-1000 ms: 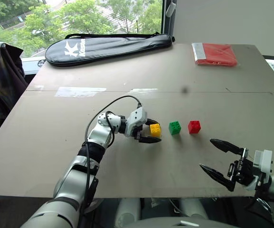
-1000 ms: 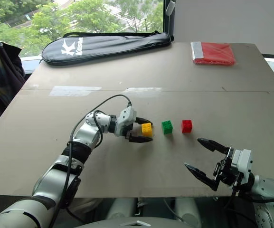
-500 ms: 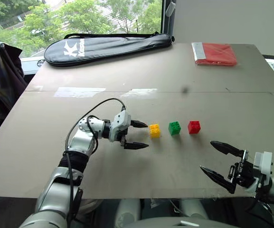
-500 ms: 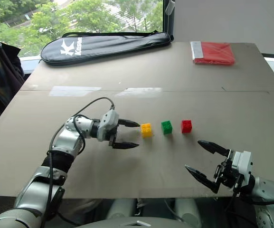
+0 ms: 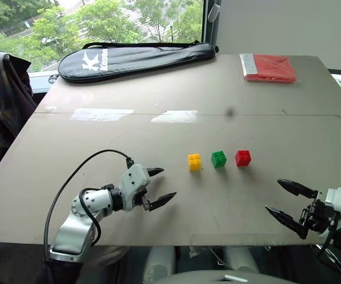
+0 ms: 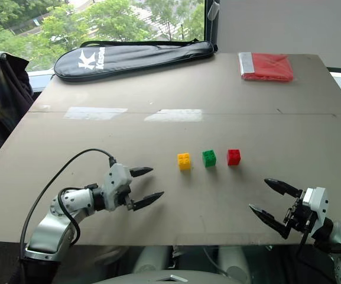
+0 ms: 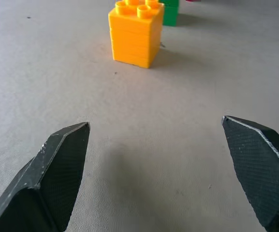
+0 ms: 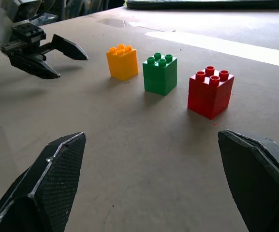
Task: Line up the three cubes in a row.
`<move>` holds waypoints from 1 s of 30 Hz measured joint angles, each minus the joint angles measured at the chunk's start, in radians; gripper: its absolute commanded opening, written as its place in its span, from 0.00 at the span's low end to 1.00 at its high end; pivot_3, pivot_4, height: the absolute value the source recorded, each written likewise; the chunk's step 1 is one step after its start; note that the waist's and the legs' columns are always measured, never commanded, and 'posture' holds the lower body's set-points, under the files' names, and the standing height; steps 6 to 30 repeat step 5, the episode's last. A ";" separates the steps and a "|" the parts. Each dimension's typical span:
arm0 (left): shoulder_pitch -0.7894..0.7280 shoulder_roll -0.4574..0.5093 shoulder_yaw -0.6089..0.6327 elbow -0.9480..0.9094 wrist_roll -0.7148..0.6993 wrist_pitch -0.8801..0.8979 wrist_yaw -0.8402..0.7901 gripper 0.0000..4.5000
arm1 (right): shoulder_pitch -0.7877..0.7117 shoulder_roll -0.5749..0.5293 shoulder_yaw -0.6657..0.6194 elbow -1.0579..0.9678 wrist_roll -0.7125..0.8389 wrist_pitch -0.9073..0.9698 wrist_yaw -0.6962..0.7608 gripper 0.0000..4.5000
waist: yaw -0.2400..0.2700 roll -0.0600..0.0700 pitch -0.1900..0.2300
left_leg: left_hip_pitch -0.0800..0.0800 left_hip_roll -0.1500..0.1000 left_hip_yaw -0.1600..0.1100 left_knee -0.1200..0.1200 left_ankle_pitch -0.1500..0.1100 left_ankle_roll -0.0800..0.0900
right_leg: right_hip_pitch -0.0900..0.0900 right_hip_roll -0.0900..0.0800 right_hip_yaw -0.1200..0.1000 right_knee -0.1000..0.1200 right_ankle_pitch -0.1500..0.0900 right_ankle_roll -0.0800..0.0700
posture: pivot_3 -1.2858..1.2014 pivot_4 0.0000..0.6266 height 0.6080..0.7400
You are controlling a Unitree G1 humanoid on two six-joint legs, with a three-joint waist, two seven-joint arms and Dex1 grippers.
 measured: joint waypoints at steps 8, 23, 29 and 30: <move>0.109 -0.026 0.016 -0.058 -0.012 -0.007 0.058 0.99 | -0.048 -0.023 -0.006 0.095 -0.021 -0.019 0.039 1.00 | 0.000 0.001 -0.001 | 0.000 0.000 0.000 0.000 0.000 0.000 | 0.000 0.002 0.000 0.000 0.000 0.000 | 0.52 0.24 0.76; 0.109 -0.026 0.016 -0.058 -0.012 -0.007 0.058 0.99 | -0.048 -0.023 -0.006 0.095 -0.021 -0.019 0.039 1.00 | 0.000 0.001 -0.001 | 0.000 0.000 0.000 0.000 0.000 0.000 | 0.000 0.002 0.000 0.000 0.000 0.000 | 0.52 0.24 0.76; 0.109 -0.026 0.016 -0.058 -0.012 -0.007 0.058 0.99 | -0.048 -0.023 -0.006 0.095 -0.021 -0.019 0.039 1.00 | 0.000 0.001 -0.001 | 0.000 0.000 0.000 0.000 0.000 0.000 | 0.000 0.002 0.000 0.000 0.000 0.000 | 0.52 0.24 0.76; 0.109 -0.026 0.016 -0.058 -0.012 -0.007 0.058 0.99 | -0.048 -0.023 -0.006 0.095 -0.021 -0.019 0.039 1.00 | 0.000 0.001 -0.001 | 0.000 0.000 0.000 0.000 0.000 0.000 | 0.000 0.002 0.000 0.000 0.000 0.000 | 0.52 0.24 0.76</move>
